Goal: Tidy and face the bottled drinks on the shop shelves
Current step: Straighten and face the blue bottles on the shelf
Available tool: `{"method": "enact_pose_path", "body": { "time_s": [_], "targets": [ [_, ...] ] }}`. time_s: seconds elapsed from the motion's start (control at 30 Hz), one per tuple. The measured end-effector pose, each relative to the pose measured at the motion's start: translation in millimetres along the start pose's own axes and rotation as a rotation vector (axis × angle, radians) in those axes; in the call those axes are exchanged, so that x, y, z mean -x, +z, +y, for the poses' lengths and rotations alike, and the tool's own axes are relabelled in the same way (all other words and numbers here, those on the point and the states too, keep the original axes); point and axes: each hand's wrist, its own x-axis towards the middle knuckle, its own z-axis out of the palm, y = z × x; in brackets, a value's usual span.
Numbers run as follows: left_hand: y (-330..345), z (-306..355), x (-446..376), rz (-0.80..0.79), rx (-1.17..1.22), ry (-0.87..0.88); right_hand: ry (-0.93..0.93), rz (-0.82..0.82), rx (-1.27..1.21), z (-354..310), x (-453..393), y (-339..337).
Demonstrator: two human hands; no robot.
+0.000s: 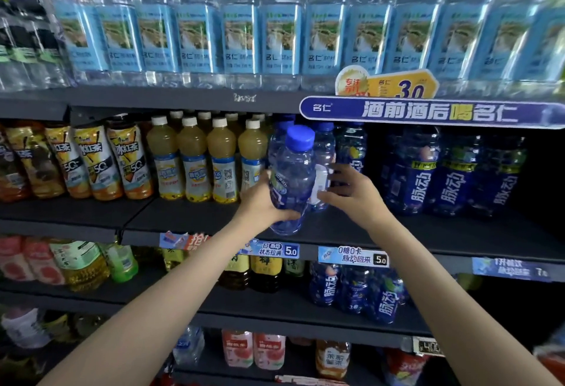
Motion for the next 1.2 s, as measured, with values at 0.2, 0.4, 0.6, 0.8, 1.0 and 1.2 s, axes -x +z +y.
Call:
{"method": "enact_pose_path", "body": {
  "time_s": [0.2,0.4,0.6,0.8,1.0,1.2],
  "targets": [
    [28.9,-11.7,-24.4,-0.036,0.044,-0.086,0.335,0.133,0.011,62.1,-23.3,-25.1],
    [38.8,-17.5,-46.7,-0.019,-0.101,-0.148,0.305,0.262,0.108,85.6,-61.6,-15.9],
    [44.3,-21.8,-53.8,0.005,-0.117,-0.140,0.379,0.397,0.116,102.5,-113.8,-7.3],
    [42.1,-20.3,-52.1,0.002,-0.057,-0.134,0.384,0.436,0.121,110.9,-136.7,5.3],
    [42.3,-17.6,-45.6,0.008,-0.026,-0.137,0.311,0.427,0.256,99.4,-99.6,11.6],
    [51.9,-12.6,-32.4,0.078,-0.095,-0.132,0.302,0.322,0.235,73.3,-40.0,-0.1]
  ]
}}
